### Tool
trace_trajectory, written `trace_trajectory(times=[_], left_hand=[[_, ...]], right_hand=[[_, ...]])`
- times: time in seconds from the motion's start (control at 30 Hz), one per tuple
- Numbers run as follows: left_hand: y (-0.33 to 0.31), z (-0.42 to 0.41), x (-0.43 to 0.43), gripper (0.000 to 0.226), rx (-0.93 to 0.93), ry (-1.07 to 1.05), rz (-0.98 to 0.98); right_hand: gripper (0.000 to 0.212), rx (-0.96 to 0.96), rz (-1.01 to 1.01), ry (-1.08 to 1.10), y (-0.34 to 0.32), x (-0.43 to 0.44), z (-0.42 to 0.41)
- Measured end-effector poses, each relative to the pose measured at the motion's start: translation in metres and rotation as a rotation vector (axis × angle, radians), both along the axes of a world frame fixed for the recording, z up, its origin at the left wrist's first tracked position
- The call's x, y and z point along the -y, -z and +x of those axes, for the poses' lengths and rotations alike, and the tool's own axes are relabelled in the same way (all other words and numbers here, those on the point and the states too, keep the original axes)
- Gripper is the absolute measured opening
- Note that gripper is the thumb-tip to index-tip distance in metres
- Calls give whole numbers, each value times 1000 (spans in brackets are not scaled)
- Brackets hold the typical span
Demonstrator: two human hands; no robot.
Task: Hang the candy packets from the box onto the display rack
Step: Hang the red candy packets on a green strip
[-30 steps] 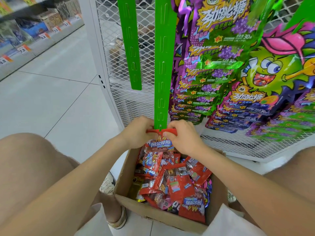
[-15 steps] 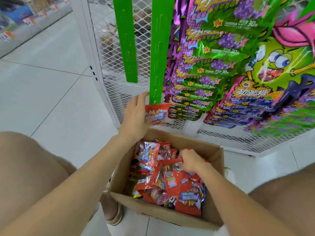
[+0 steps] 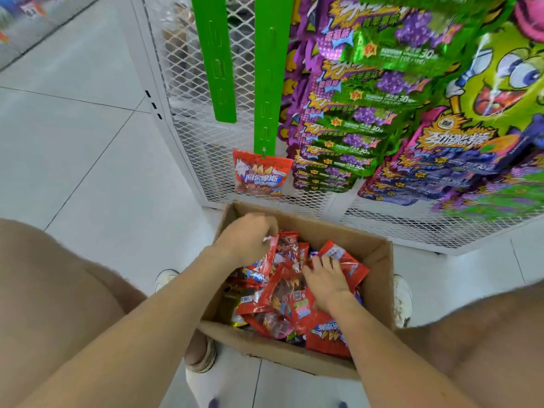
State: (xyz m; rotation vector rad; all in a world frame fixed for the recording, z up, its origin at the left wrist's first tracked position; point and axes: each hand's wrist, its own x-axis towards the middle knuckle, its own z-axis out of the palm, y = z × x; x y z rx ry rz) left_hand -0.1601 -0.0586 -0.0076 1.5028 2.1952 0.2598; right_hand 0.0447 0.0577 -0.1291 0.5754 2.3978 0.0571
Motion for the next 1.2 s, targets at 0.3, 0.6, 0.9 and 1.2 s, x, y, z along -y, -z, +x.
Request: trace_trajectory(times=[0.3, 0.6, 0.9, 1.2], left_hand=[[8, 11, 4, 44, 89, 126, -247], [-61, 11, 14, 105, -315, 237, 164], [-146, -12, 28, 16, 546, -278, 531], [-158, -33, -11, 60, 525, -547, 419]], right_hand=[[37, -335, -482, 335, -52, -22, -18], [39, -554, -1151, 914, -180, -41, -47], [79, -628, -1219, 870, -280, -36, -41], [26, -1043, -667, 460, -277, -33, -59]])
